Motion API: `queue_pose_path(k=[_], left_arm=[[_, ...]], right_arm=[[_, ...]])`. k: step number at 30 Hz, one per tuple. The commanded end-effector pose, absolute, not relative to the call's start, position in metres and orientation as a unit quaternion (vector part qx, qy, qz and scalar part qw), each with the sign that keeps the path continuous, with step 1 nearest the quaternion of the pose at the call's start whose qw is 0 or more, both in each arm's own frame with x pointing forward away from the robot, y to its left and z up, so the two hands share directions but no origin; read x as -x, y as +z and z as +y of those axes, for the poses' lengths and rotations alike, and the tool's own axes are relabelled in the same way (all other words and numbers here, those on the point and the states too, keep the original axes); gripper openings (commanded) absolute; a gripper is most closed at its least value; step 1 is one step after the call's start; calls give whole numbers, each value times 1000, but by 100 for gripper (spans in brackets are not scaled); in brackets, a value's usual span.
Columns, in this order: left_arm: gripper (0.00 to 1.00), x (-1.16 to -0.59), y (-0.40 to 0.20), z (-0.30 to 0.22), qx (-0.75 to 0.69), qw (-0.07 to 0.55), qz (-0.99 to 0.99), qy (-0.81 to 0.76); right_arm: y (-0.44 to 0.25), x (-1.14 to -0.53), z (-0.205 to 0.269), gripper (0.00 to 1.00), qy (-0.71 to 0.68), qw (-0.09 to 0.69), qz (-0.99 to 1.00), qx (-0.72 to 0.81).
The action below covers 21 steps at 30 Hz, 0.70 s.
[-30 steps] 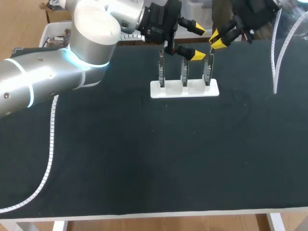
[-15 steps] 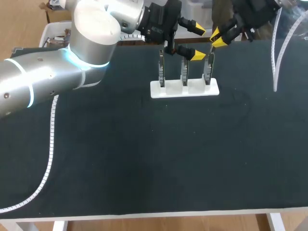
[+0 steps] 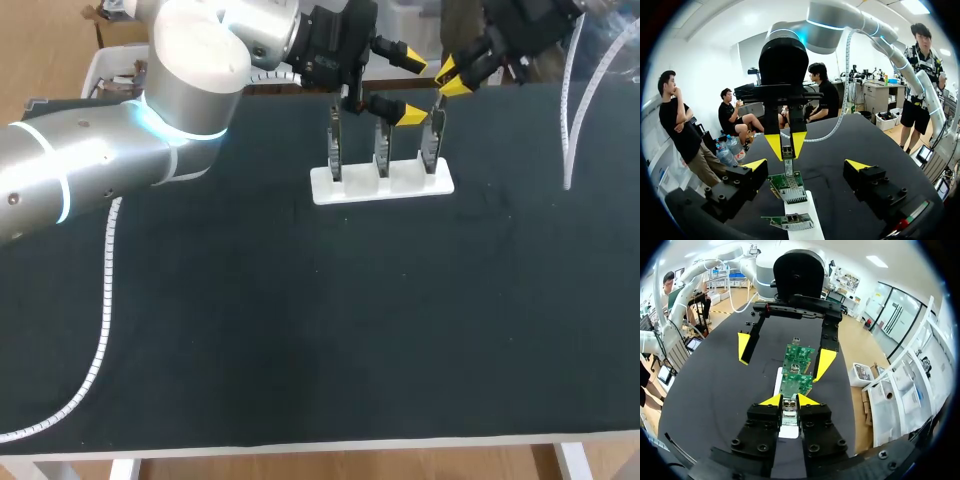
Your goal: Pick up the optical module with the left hand, and insert it into the network port with the right hand.
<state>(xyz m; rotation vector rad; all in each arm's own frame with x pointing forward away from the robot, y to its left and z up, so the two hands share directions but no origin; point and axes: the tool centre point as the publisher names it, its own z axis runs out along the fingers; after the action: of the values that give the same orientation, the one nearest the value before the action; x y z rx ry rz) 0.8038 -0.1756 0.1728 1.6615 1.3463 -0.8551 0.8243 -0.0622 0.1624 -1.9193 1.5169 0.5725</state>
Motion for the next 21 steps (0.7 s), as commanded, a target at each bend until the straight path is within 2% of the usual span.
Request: queue_pose_path(k=[1,21], left_arm=[[100,-804,174,-176,-660,406,535,-338],[100,-804,174,-176,-660,406,535,-338]], right_arm=[[162,-826,-62,0,219,311,570,728],[166,-828,-61,0,214,317,566,731]])
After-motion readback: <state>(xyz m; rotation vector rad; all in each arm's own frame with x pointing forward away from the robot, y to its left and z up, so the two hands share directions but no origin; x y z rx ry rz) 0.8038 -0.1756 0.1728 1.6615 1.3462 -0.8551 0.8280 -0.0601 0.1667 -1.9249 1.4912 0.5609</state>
